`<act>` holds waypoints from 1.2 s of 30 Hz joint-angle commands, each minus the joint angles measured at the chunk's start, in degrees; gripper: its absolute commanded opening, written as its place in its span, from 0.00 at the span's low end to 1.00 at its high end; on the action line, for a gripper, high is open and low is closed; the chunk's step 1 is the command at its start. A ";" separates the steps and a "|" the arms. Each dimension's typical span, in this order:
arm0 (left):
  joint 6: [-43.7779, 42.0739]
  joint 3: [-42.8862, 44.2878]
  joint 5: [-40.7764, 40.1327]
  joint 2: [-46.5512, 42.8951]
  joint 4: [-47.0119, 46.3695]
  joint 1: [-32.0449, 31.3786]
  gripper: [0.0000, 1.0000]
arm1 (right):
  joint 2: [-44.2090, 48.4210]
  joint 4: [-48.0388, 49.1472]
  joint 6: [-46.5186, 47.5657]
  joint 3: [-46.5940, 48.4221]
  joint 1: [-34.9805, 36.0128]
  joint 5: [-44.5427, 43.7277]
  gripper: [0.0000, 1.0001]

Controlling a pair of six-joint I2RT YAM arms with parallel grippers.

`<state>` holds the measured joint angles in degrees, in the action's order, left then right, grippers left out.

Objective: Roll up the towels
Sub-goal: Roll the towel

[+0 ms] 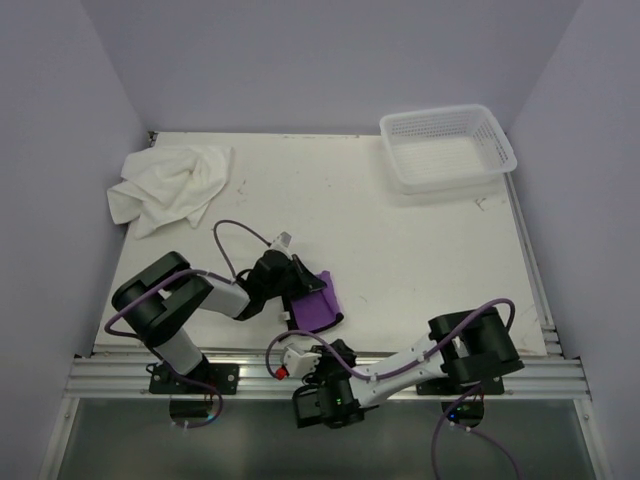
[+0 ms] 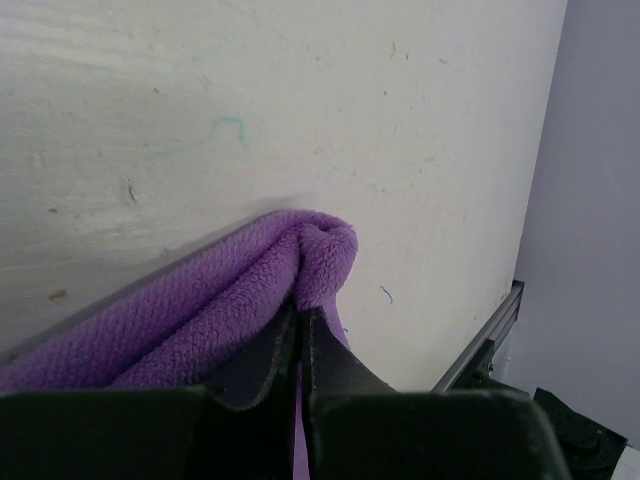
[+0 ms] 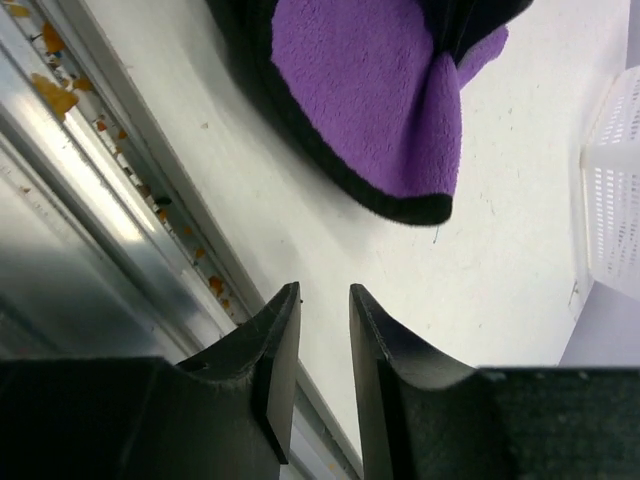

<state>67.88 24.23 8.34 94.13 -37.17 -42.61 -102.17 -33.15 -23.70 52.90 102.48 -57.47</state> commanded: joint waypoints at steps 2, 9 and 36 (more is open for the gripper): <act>-2.22 -1.02 -4.91 0.45 -2.73 0.86 0.00 | 7.06 -6.66 -7.05 2.11 2.28 1.75 0.32; -2.57 -2.17 -5.79 -0.35 -2.91 0.86 0.00 | 21.02 -3.43 -12.94 -3.31 2.64 4.65 0.46; -2.22 -5.77 -5.79 -2.10 -5.02 0.78 0.00 | 32.84 28.92 -29.03 -18.63 -45.26 48.51 0.41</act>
<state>67.77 19.75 4.40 92.84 -42.61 -42.04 -67.85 -9.98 -48.03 34.79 57.69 -14.37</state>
